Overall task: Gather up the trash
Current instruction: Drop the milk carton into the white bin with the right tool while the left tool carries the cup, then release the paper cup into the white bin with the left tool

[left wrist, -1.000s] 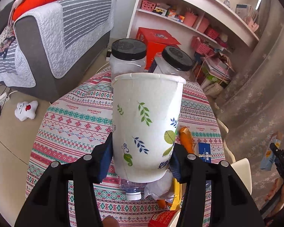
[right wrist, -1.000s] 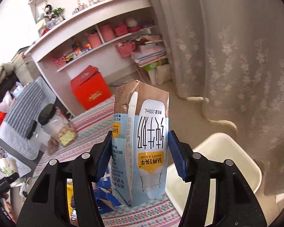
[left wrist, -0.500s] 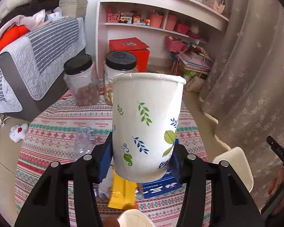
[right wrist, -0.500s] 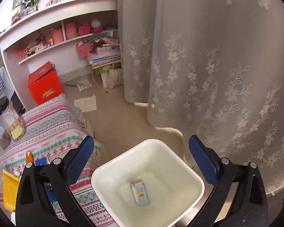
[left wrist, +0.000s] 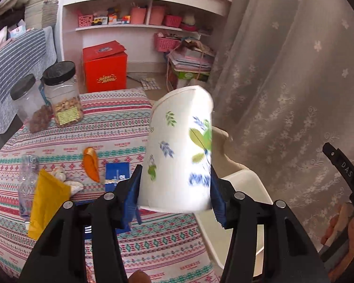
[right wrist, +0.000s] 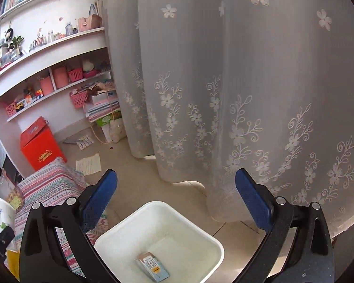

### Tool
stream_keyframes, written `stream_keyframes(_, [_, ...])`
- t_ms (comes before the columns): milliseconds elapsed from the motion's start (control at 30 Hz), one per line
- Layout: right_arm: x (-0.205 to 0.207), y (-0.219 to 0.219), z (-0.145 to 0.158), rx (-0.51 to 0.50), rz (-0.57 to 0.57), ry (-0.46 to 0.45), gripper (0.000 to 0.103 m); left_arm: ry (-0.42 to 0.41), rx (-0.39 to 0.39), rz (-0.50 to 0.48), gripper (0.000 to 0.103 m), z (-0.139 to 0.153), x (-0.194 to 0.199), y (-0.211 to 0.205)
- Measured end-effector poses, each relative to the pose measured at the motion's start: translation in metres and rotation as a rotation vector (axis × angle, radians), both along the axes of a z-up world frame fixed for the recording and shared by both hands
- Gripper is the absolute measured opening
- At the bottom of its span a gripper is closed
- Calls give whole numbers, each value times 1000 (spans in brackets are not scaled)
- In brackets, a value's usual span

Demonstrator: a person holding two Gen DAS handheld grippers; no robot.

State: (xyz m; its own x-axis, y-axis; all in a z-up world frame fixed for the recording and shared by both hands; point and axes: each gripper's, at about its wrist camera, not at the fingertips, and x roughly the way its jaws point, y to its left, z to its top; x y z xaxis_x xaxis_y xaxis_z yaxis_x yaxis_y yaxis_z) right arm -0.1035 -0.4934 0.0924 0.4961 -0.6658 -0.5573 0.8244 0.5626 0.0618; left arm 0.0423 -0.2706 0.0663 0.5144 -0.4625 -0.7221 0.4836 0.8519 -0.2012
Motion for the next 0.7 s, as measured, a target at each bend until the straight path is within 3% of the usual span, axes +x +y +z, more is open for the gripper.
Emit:
stream_keyframes(433, [-21,-30,-1,47,-47,-27,96,35,48,-175,53,-30,-40,-94])
stream_keyframes(467, [-22,-31,-1,47,-53,-29,96,34,64,-187,61,-32,-43,-99])
stream_keyframes(500, [-23,-32,0,48,-58,-31,96,34,83,-198,77,-35,-45,-105])
stream_keyframes(533, [-24,-33,0,49,-62,-34,96,32,96,-204,82,-37,-48,-107])
stream_keyframes(700, [-26,-36,0,48,-72,-38,96,30,132,-221,85,-45,-54,-110])
